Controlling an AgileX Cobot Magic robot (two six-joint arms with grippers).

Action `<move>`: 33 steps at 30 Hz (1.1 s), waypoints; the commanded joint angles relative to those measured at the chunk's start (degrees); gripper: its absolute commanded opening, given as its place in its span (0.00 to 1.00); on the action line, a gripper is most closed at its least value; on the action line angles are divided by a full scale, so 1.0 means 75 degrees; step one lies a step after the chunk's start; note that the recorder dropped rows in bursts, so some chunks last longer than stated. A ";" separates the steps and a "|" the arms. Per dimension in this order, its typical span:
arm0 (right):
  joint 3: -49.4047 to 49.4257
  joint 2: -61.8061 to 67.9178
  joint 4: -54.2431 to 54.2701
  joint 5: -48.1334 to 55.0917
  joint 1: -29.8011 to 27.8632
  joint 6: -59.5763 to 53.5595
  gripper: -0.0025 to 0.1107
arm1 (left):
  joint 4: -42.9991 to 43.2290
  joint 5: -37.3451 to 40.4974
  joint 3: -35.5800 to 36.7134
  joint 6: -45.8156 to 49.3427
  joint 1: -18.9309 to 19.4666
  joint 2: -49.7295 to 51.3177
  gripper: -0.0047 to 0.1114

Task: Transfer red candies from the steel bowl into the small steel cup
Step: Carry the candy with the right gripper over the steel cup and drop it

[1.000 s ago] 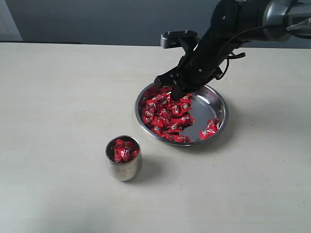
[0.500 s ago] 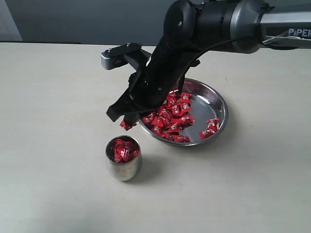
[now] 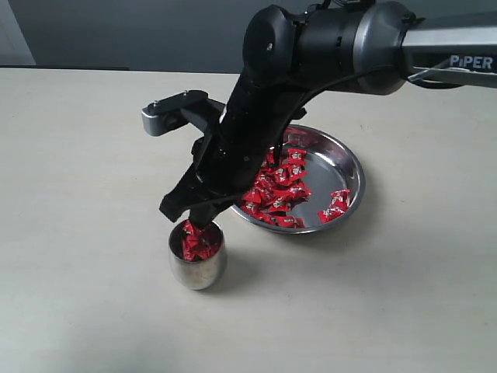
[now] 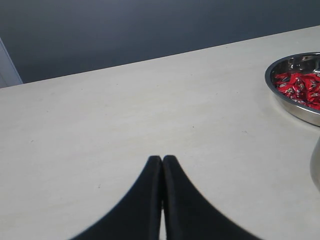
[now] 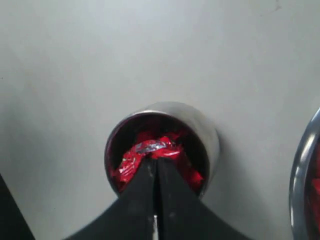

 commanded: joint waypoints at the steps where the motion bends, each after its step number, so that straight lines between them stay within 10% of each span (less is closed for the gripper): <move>1: 0.0017 -0.0079 0.0014 0.0292 0.0031 -0.0089 0.02 | -0.0005 -0.0054 -0.0008 -0.0042 -0.0057 -0.0033 0.04; 28: 0.0017 0.0264 0.0065 0.0136 0.0031 -0.0173 0.02 | -0.0005 -0.0054 -0.0008 -0.0042 -0.0057 -0.0033 0.04; 33: 0.0017 0.0264 0.0084 0.0250 0.0031 -0.0177 0.23 | -0.0005 -0.0054 -0.0008 -0.0042 -0.0057 -0.0033 0.04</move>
